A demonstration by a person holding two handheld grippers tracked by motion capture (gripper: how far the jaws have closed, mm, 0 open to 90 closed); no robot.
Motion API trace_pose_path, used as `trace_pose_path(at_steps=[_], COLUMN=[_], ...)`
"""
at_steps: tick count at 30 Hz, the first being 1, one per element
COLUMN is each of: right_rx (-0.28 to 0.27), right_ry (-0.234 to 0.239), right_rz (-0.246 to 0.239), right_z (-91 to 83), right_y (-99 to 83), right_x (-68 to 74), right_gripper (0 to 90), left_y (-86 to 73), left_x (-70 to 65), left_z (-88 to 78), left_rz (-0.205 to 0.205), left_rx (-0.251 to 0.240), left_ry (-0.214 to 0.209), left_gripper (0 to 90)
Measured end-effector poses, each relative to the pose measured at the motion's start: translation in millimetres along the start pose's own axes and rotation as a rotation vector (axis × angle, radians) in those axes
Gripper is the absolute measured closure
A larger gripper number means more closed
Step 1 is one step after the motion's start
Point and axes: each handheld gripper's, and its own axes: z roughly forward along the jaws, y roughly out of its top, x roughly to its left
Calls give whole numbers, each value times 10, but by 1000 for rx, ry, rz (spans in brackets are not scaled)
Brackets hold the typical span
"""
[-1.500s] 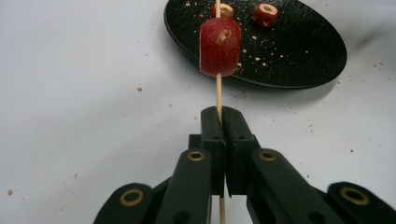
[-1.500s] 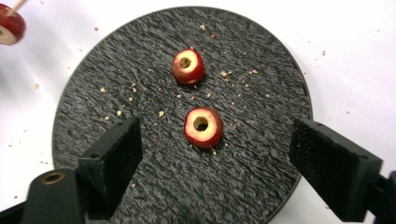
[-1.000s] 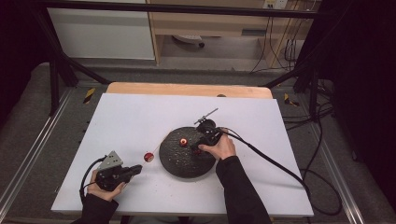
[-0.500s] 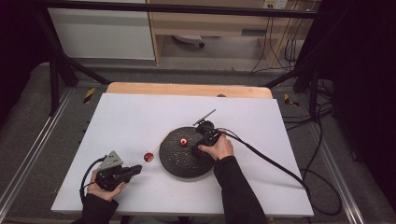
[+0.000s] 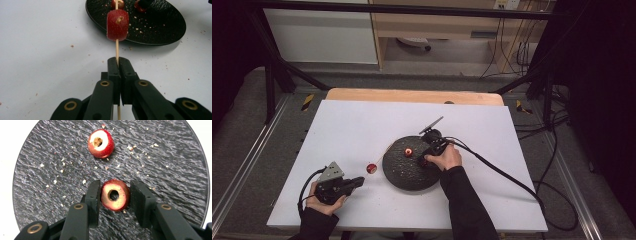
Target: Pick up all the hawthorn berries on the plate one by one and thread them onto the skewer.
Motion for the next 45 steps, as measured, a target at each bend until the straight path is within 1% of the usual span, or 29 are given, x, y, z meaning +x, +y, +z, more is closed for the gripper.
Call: trace_pose_path(at_steps=[6, 11, 12, 13, 19, 20, 24, 28, 30, 32, 34, 38, 41, 45], right_rx=[10, 3, 2, -5, -49, -56, -75, -105, -133, -159, -199, -267, -323, -423], right_ry=[4, 8, 11, 9, 16, 13, 16, 32, 45, 48, 68, 88, 108, 146], right_rz=[12, 12, 20, 14, 29, 24, 26, 25, 31, 28, 35, 37, 52, 90], right_z=[-9, -50, -66, -80, -211, -231, -297, -361, -398, -447, -495, -541, -569, -596], right_y=[1, -3, -2, -4, -8, -12, -22, -45, -64, -86, -122, -205, -271, -369], right_x=[-1, 13, 19, 18, 47, 49, 69, 88, 100, 109, 116, 119, 113, 82], right_gripper=[626, 627, 627, 628, 629, 628, 629, 629, 629, 629, 629, 630, 630, 630], left_y=[3, 4, 5, 5, 8, 8, 11, 13, 15, 19, 20, 29, 30, 38], left_x=[-4, -12, -14, -16, -26, -28, -35, -44, -48, -49, -51, -66, -74, -74], left_z=[2, 3, 3, 2, 4, 4, 7, 6, 1, -2, 1, 6, 2, 3], left_rz=[1, 3, 3, 3, 6, 7, 8, 10, 9, 11, 8, 10, 13, 7], left_rx=[0, -1, -1, -2, -2, -2, -1, -3, -8, -11, -12, -15, -19, -24], left_ry=[-2, -2, -2, -2, -4, -4, -4, -6, -5, -4, -4, -4, -2, -4], left_gripper=[879, 879, 879, 879, 879, 879, 879, 879, 879, 879, 879, 879, 879, 879])
